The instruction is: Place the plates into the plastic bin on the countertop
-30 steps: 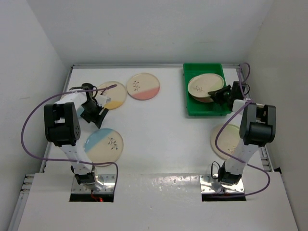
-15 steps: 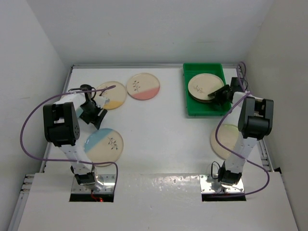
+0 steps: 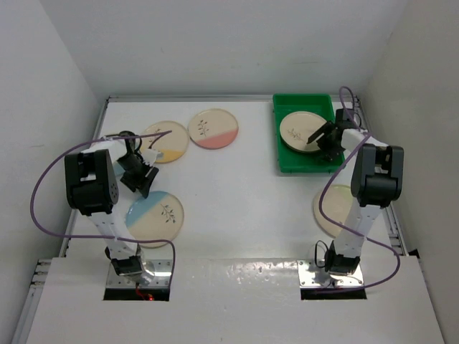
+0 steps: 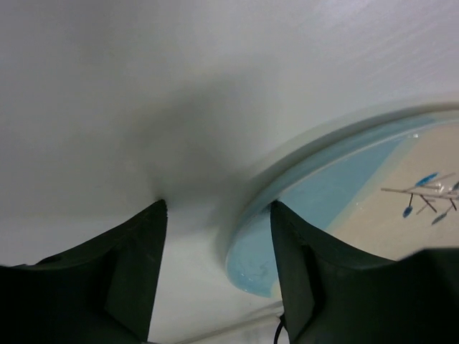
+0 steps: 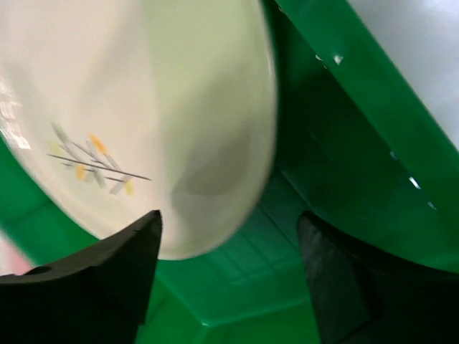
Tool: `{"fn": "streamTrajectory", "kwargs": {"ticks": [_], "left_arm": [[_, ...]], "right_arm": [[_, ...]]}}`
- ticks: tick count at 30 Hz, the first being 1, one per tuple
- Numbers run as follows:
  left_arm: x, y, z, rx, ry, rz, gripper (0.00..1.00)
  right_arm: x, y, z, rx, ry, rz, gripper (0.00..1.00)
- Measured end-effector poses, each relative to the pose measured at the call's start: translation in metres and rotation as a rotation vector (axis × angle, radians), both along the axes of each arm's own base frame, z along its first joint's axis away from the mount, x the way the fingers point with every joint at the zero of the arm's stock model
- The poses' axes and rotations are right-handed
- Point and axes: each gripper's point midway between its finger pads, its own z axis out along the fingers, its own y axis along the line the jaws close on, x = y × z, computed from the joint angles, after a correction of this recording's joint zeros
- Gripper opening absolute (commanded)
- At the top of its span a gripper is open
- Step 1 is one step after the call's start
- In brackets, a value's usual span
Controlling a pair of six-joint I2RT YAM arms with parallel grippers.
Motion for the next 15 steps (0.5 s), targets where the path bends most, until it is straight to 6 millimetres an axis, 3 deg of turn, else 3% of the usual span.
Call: {"fn": "streamTrajectory", "kwargs": {"ticks": [3, 7, 12, 13, 15], "left_arm": [[-0.009, -0.005, -0.002, -0.036, 0.038, -0.021, 0.56], [-0.019, -0.010, -0.003, -0.074, 0.070, -0.040, 0.46], [-0.027, -0.009, -0.006, -0.067, 0.102, -0.024, 0.15], [-0.028, -0.008, -0.005, -0.062, 0.106, -0.019, 0.00], [-0.029, -0.008, -0.005, -0.066, 0.115, -0.004, 0.00]], "right_arm": [[-0.014, -0.001, 0.005, -0.089, 0.045, 0.034, 0.79], [-0.014, 0.002, 0.042, -0.158, -0.022, 0.084, 0.79], [-0.009, 0.008, 0.087, -0.236, -0.135, 0.160, 0.79], [-0.008, 0.012, 0.093, -0.252, -0.153, 0.184, 0.79], [-0.007, 0.027, 0.104, -0.282, -0.195, 0.258, 0.84]]}}
